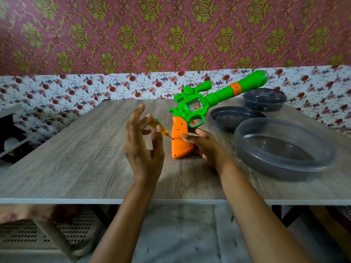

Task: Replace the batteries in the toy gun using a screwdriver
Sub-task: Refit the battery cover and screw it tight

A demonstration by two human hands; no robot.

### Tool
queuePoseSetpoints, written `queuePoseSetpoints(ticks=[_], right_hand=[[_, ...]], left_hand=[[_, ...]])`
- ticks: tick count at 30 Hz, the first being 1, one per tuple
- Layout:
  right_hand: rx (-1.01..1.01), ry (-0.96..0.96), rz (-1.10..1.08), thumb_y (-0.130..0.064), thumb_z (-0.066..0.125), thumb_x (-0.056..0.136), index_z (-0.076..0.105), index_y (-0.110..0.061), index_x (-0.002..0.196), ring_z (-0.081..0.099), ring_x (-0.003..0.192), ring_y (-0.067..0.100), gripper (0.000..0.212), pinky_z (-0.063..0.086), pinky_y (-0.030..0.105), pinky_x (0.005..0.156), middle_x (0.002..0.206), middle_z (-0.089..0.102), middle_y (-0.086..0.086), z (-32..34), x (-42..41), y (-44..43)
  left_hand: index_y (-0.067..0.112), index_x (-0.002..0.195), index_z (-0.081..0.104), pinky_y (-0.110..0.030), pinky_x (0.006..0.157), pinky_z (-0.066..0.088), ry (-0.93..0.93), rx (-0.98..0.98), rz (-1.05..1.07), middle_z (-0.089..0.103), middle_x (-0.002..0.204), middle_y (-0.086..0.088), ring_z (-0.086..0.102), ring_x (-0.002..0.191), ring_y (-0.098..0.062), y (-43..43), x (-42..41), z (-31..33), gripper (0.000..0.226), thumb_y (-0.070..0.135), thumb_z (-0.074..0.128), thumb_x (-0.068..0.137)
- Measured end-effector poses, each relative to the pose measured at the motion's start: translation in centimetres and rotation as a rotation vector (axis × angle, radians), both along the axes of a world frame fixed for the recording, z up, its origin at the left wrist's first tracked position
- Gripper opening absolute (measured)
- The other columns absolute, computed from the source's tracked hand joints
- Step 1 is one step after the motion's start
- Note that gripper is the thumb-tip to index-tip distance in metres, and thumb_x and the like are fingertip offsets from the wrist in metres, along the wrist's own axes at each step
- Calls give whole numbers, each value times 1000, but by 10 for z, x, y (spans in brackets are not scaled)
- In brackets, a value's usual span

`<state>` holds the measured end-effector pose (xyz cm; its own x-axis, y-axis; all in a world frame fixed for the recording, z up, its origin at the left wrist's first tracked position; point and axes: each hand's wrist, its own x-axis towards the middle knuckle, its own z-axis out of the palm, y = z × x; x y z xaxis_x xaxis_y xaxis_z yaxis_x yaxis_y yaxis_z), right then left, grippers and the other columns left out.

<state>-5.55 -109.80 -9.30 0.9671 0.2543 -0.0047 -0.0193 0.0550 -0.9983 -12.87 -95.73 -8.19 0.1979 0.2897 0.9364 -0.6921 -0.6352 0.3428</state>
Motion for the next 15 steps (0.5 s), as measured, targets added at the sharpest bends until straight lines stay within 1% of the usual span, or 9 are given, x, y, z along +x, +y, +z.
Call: queuePoseSetpoints(ticks=[2, 3, 5, 7, 9, 12, 13, 14, 15], right_hand=[[0, -1, 7, -16, 59, 88, 53, -22, 111, 58, 113, 29, 25, 45, 48, 100, 117, 61, 10, 1, 0, -1], [-8, -4, 6, -17, 59, 88, 53, -23, 112, 58, 113, 28, 25, 44, 48, 101, 115, 61, 9, 0, 0, -1], [-27, -10, 1, -18, 60, 87, 53, -24, 113, 58, 112, 27, 27, 43, 48, 102, 115, 61, 8, 0, 1, -1], [-33, -12, -4, -19, 61, 87, 54, -23, 114, 58, 112, 26, 28, 43, 48, 102, 119, 61, 9, -1, 1, -1], [-36, -12, -11, -19, 61, 87, 55, -22, 114, 58, 113, 28, 28, 44, 49, 101, 121, 61, 11, -1, 2, -1], [-34, -10, -14, -19, 62, 86, 56, -19, 120, 59, 112, 29, 34, 44, 51, 100, 121, 62, 13, -2, 2, 0], [-31, -6, -17, -19, 62, 86, 55, -17, 121, 59, 112, 30, 36, 44, 51, 100, 121, 62, 14, -3, 2, 1], [-26, -5, -17, -18, 62, 86, 55, -17, 122, 59, 112, 30, 37, 44, 51, 100, 122, 62, 15, -3, 2, 1], [-25, -4, -17, -18, 61, 86, 55, -17, 122, 59, 113, 30, 36, 44, 51, 100, 122, 62, 15, -2, 2, 1]], left_hand=[[14, 111, 47, -25, 68, 52, -8, 6, 7, 51, 117, -14, 59, 95, -26, 2, 2, -1, 24, 19, 58, 91], [15, 108, 48, -25, 65, 51, -12, 0, 15, 50, 111, -11, 59, 90, -26, 3, 2, -1, 22, 21, 59, 90], [15, 105, 47, -26, 62, 50, -19, -19, 20, 51, 102, -6, 58, 81, -18, 4, 2, -1, 20, 18, 60, 90], [15, 106, 46, -26, 63, 49, -13, -32, 13, 55, 101, -4, 59, 79, -15, 2, 2, -1, 22, 15, 60, 89], [15, 111, 45, -26, 67, 51, 9, -43, 13, 58, 105, -4, 60, 83, -12, 1, 2, 0, 23, 13, 56, 91], [13, 116, 44, -19, 72, 51, 36, -44, 32, 56, 117, 0, 56, 94, 10, 0, 3, -1, 25, 8, 50, 93], [13, 117, 43, -15, 75, 49, 40, -42, 35, 55, 121, 0, 54, 98, 14, 0, 3, -1, 26, 7, 49, 93], [13, 118, 43, -14, 77, 49, 39, -40, 33, 54, 124, -1, 53, 103, 13, 0, 2, -1, 26, 7, 47, 94], [14, 119, 44, -16, 79, 49, 34, -37, 24, 53, 127, -3, 55, 106, 7, 0, 2, 0, 26, 8, 47, 94]])
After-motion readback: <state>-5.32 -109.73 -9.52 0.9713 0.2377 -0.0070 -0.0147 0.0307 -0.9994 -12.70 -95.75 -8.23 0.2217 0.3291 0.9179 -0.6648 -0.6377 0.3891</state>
